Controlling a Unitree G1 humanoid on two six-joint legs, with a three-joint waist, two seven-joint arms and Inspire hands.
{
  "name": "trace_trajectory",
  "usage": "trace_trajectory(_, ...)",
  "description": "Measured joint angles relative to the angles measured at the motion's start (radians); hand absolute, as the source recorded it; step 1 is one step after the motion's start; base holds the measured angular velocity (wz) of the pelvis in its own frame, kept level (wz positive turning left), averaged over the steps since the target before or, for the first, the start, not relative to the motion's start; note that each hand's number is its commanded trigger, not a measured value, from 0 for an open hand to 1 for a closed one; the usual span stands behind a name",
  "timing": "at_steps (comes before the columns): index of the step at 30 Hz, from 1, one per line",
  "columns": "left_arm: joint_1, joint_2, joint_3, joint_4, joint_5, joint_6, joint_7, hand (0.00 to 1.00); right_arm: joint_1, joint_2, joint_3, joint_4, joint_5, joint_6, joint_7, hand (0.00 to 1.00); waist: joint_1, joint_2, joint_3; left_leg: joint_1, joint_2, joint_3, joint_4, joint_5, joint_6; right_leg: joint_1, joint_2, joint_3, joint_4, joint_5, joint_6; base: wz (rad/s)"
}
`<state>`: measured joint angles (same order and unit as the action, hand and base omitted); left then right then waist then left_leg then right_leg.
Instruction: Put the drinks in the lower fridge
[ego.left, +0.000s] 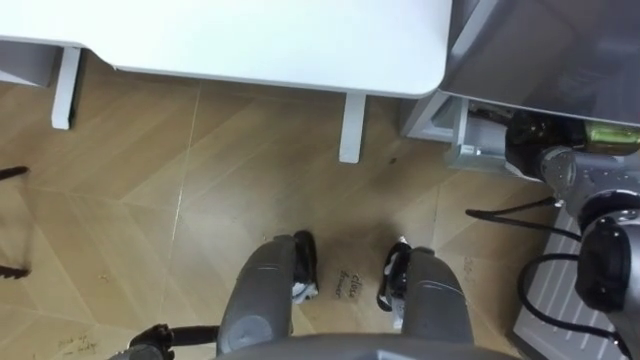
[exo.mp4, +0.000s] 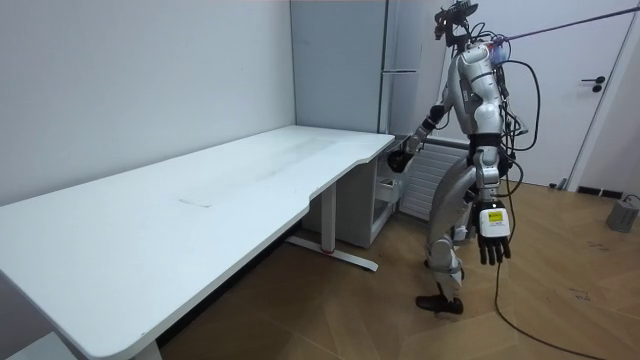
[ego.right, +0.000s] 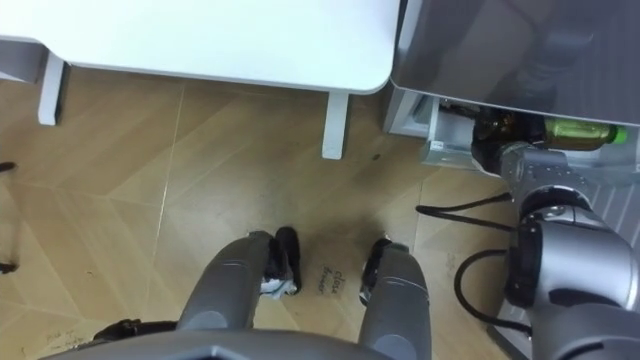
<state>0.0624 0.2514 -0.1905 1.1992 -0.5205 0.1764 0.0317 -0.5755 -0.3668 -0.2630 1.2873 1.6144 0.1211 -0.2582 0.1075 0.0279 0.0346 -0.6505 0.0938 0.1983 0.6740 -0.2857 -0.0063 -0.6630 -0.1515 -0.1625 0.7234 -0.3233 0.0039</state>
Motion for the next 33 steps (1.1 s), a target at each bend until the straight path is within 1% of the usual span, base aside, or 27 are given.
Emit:
trace_trajectory(2, 0.0, -0.001, 0.0, 0.0, 0.0, 0.0, 0.0, 0.0, 0.0, 0.0, 0.0, 0.0, 0.011, 0.0, -0.01, 1.0, 0.0, 0.0, 0.0002, 0.0, 0.0, 0.001, -0.001, 0.0, 0.0, 0.0, 0.0, 0.0, -0.001, 0.0, 0.0, 0.0)
trace_trajectory(7, 0.0, -0.001, 0.0, -0.001, 0.0, 0.0, 0.003, 0.0, 0.0, 0.0, -0.037, 0.0, 0.03, 0.0, -0.043, 1.0, -0.001, -0.001, 0.0006, 0.0, 0.0, 0.003, -0.009, 0.001, 0.002, 0.0, 0.001, -0.002, -0.013, 0.004, 0.001, 0.0)
trace_trajectory(11, 0.0, -0.001, 0.0, -0.001, 0.0, 0.0, 0.005, 0.0, 0.0, 0.0, -0.038, 0.0, 0.03, -0.003, -0.064, 1.0, -0.003, -0.003, 0.0015, 0.0, -0.001, 0.004, -0.015, 0.001, 0.002, 0.0, 0.0, -0.002, -0.018, 0.005, 0.002, 0.0)
trace_trajectory(15, 0.0, -0.001, 0.001, -0.001, 0.001, 0.0, 0.005, 0.0, 0.003, 0.0, -0.038, 0.0, 0.027, -0.003, -0.071, 1.0, -0.004, -0.002, 0.0014, -0.001, 0.003, 0.005, -0.017, 0.001, 0.002, 0.001, 0.007, -0.001, -0.028, 0.008, 0.002, -0.01)
trace_trajectory(17, 0.0, -0.001, 0.001, -0.001, 0.001, 0.0, 0.005, 0.0, 0.005, 0.0, -0.038, 0.0, 0.027, -0.014, -0.08, 1.0, -0.008, -0.002, 0.0014, -0.002, 0.003, 0.005, -0.017, 0.001, 0.002, 0.001, 0.007, 0.0, -0.03, 0.008, 0.002, 0.0)
trace_trajectory(18, 0.0, -0.001, 0.001, -0.001, 0.001, 0.0, 0.005, 0.0, 0.005, 0.0, -0.038, 0.0, 0.027, -0.016, -0.081, 0.77, -0.009, -0.002, 0.0014, -0.003, 0.003, 0.005, -0.017, 0.001, 0.002, 0.001, 0.007, 0.0, -0.03, 0.008, 0.002, 0.0)
trace_trajectory(19, 0.0, -0.001, 0.001, -0.001, 0.001, 0.0, 0.005, 0.0, 0.005, 0.0, -0.038, 0.0, 0.027, -0.019, -0.083, 0.0, -0.011, -0.002, 0.0014, -0.003, 0.003, 0.005, -0.017, 0.001, 0.002, 0.001, 0.007, 0.0, -0.03, 0.008, 0.002, 0.0)
trace_trajectory(26, -0.001, -0.001, 0.001, 0.0, 0.001, 0.0, -0.005, 0.0, 0.006, 0.001, -0.034, 0.0, 0.027, -0.021, -0.086, 0.0, -0.012, -0.003, 0.0015, 0.002, 0.005, 0.006, -0.017, 0.001, 0.002, 0.001, 0.014, 0.01, -0.029, 0.011, 0.004, -0.02)
trace_trajectory(30, -0.001, -0.002, 0.001, 0.001, 0.002, 0.0, -0.017, 0.0, 0.013, 0.006, -0.033, 0.0, 0.029, -0.023, -0.062, 0.0, 0.0, -0.002, 0.0015, 0.007, 0.013, 0.009, -0.017, 0.001, 0.002, 0.006, 0.02, 0.011, -0.038, 0.022, -0.001, -0.09)
trace_trajectory(33, -0.001, -0.002, 0.0, 0.001, 0.002, 0.0, -0.025, 0.0, 0.03, 0.017, -0.021, 0.0, 0.032, -0.02, -0.034, 0.0, 0.006, -0.003, 0.0015, 0.017, 0.018, 0.008, -0.022, 0.002, 0.0, 0.022, 0.028, 0.012, -0.055, 0.029, 0.001, -0.04)
